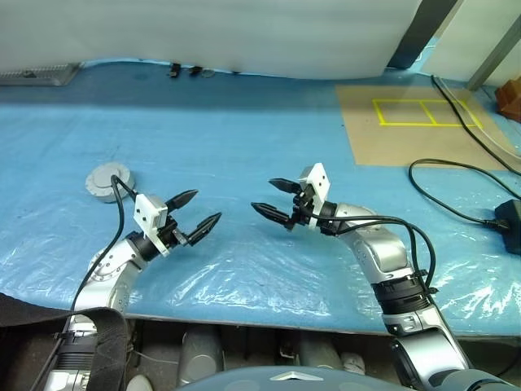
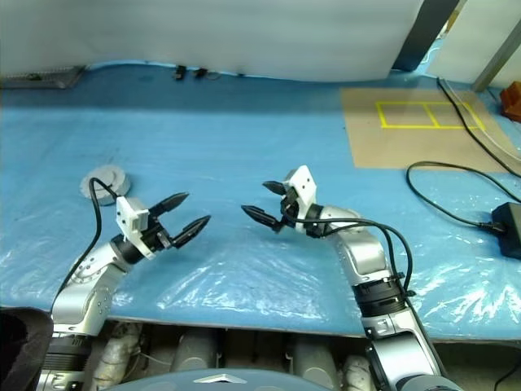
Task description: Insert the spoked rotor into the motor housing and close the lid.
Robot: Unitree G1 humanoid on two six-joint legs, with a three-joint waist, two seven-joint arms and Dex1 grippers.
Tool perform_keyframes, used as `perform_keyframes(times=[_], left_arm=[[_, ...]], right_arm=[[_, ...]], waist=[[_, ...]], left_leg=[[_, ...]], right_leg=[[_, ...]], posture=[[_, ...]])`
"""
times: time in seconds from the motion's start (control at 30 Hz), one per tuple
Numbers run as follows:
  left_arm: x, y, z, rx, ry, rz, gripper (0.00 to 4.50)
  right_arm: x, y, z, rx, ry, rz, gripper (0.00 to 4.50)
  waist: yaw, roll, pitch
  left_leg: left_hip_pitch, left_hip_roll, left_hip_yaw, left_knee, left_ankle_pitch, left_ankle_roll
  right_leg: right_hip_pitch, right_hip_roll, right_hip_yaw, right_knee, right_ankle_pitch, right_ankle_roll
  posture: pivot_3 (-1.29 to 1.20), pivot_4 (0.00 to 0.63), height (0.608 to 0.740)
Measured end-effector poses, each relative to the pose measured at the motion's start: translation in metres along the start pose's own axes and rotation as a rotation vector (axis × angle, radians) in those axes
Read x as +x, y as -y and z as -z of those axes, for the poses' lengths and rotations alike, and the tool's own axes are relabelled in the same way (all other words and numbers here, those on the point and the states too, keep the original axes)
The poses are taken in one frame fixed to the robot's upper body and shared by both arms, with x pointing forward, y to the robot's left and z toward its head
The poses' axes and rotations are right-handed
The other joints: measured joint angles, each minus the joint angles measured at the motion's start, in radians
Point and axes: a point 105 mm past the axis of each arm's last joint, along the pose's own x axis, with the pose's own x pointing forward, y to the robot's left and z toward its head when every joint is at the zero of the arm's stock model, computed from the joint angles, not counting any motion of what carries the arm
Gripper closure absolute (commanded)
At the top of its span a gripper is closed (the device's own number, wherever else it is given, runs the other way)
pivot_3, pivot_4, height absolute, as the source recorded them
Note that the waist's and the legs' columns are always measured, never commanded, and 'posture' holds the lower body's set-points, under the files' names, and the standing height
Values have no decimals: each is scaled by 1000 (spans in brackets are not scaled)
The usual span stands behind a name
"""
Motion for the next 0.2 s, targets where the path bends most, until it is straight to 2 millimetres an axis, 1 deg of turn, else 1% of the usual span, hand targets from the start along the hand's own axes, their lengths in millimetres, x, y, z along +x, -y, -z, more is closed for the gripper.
perform_keyframes(times=[0.2], left_arm=[[3,-3,1,13,-9,22,0]], right_arm=[[2,-3,0,-12,-3,-17,44]], waist=[[1,0,0]], left_leg=[[0,0,0,0,0,0]], right_leg=[[0,0,0,0,0,0]], posture=[[0,150,740]])
